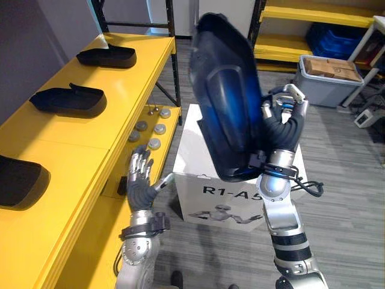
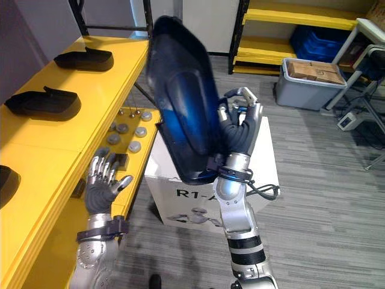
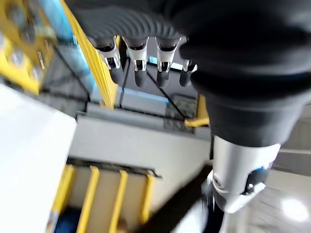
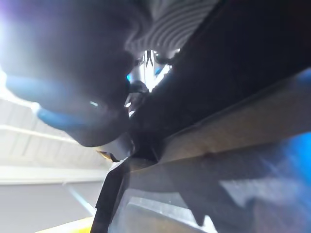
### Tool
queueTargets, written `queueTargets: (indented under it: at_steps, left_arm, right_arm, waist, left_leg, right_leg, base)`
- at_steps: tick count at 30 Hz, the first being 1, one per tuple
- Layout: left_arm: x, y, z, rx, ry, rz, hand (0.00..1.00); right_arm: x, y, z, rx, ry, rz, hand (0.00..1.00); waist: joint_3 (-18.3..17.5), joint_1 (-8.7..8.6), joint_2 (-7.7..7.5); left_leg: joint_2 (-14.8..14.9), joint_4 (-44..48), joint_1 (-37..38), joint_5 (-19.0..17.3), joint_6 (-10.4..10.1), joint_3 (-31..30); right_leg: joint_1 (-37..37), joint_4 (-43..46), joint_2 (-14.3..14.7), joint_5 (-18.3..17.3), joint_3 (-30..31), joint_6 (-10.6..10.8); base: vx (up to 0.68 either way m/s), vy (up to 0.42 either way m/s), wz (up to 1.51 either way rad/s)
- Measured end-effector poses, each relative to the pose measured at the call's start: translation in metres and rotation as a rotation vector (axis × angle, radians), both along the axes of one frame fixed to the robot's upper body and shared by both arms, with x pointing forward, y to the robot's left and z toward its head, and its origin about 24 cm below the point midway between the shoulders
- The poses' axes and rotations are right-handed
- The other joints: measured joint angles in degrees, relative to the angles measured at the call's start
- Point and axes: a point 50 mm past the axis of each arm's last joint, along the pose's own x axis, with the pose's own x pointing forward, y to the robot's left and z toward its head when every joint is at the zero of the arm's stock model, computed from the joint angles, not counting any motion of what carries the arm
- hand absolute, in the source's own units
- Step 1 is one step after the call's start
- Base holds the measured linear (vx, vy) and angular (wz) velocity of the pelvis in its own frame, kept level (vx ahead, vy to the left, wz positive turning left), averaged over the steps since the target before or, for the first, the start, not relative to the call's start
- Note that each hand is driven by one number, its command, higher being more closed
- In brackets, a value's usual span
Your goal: Walk over and take plastic housings, then place them on the shelf
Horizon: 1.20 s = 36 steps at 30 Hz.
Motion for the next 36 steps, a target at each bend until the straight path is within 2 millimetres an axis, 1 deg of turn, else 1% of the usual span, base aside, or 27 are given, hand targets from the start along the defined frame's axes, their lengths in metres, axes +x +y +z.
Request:
queueTargets:
  at_steps: [3, 7, 11, 15, 19, 21, 22, 27, 32, 33, 36]
  left_arm:
    - [0.003, -0.009, 0.006, -0.002, -0.027, -0.041, 0.0]
    - [0.006, -0.012, 0.008, -0.036, -0.031, -0.069, 0.0]
    - [0.007, -0.017, 0.007, -0.054, -0.025, -0.096, 0.0]
    - [0.009, -0.021, 0.0, -0.065, 0.016, -0.114, 0.0]
    - [0.01, -0.027, -0.001, -0.102, 0.035, -0.145, 0.0]
    - [0.013, -0.031, 0.002, -0.099, 0.022, -0.159, 0.0]
    - [0.014, -0.032, 0.002, -0.102, 0.022, -0.166, 1.0]
    - [0.019, -0.035, 0.001, -0.144, 0.045, -0.186, 1.0]
    - [0.021, -0.032, -0.005, -0.161, 0.084, -0.15, 1.0]
    - [0.022, -0.031, -0.006, -0.159, 0.091, -0.146, 1.0]
    - [0.024, -0.03, -0.01, -0.155, 0.114, -0.127, 1.0]
  right_arm:
    - [-0.003, 0.008, 0.002, -0.013, -0.017, 0.041, 1.0]
    - [-0.005, 0.012, -0.001, -0.014, -0.007, 0.069, 1.0]
    - [-0.007, 0.019, -0.007, -0.014, 0.015, 0.097, 1.0]
    - [-0.01, 0.032, -0.01, -0.036, 0.028, 0.163, 1.0]
    - [-0.013, 0.039, -0.019, -0.04, 0.064, 0.201, 1.0]
    - [-0.015, 0.042, -0.022, -0.046, 0.077, 0.216, 1.0]
    - [-0.015, 0.044, -0.023, -0.05, 0.079, 0.222, 1.0]
    - [-0.015, 0.044, -0.024, -0.051, 0.084, 0.225, 1.0]
    - [-0.017, 0.05, -0.025, -0.069, 0.081, 0.253, 1.0]
    - [-0.018, 0.051, -0.026, -0.073, 0.083, 0.254, 0.0]
    - [-0.021, 0.054, -0.029, -0.067, 0.085, 0.282, 0.0]
  waist:
    - [-0.6, -0.08, 0.01]
    - [-1.4, -0.13, -0.01]
    - [-1.8, -0.33, -0.02]
    - [-2.2, -1.36, -0.05]
    - [-3.0, -1.34, -0.08]
    - [-3.2, -1.4, -0.06]
    - [-3.3, -1.41, -0.07]
    - [-3.9, -1.68, -0.07]
    - [-4.2, -2.71, -0.07]
    - [-4.2, -2.78, -0.07]
    - [-4.7, -2.81, -0.08]
  left_leg:
    - [0.0, 0.0, 0.0, 0.0, 0.0, 0.1]
    - [0.0, 0.0, 0.1, 0.0, 0.0, 0.2]
    - [0.0, 0.0, 0.2, 0.0, 0.0, 0.4]
    - [0.0, -0.3, 0.4, 0.0, 0.0, 0.7]
    - [0.0, -0.4, 0.5, 0.0, 0.0, 1.3]
    - [0.0, -0.4, 0.5, 0.0, 0.0, 1.3]
    - [0.1, -0.4, 0.5, 0.0, 0.0, 1.3]
    - [0.0, -0.4, 0.6, 0.0, 0.0, 1.3]
    - [0.0, -0.4, 0.6, 0.0, 0.0, 1.4]
    - [0.1, -0.4, 0.6, 0.0, 0.0, 1.4]
    - [0.1, -0.4, 0.6, 0.0, 0.0, 1.5]
  right_leg:
    - [0.0, 0.0, 0.0, 0.0, 0.1, 0.0]
    - [0.0, -0.1, 0.0, 0.0, 0.1, 0.0]
    - [0.1, -0.2, 0.0, 0.0, 0.3, 0.0]
    - [0.1, -0.3, 0.0, 0.1, 0.6, 0.0]
    - [-0.1, -0.4, 0.1, 0.1, 1.2, -0.1]
    - [-0.1, -0.5, 0.1, 0.2, 1.3, -0.1]
    - [-0.1, -0.5, 0.1, 0.2, 1.3, -0.1]
    - [0.1, -0.7, 0.1, 0.3, 1.3, -0.1]
    - [0.1, -1.1, 0.2, 0.6, 1.3, -0.1]
    - [0.1, -1.1, 0.2, 0.6, 1.4, -0.2]
    - [0.1, -1.1, 0.2, 0.6, 1.4, -0.2]
  base:
    - [0.0, 0.0, 0.0]
    - [0.0, 0.0, 0.0]
    - [0.0, 0.003, -0.01]
    - [-0.01, 0.01, -0.04]
    - [-0.01, 0.013, -0.07]
    - [0.0, 0.0, 0.0]
    - [0.0, 0.0, 0.0]
    - [0.0, 0.0, 0.0]
    - [0.0, 0.0, 0.0]
    - [0.0, 0.0, 0.0]
    - [0.0, 0.0, 0.0]
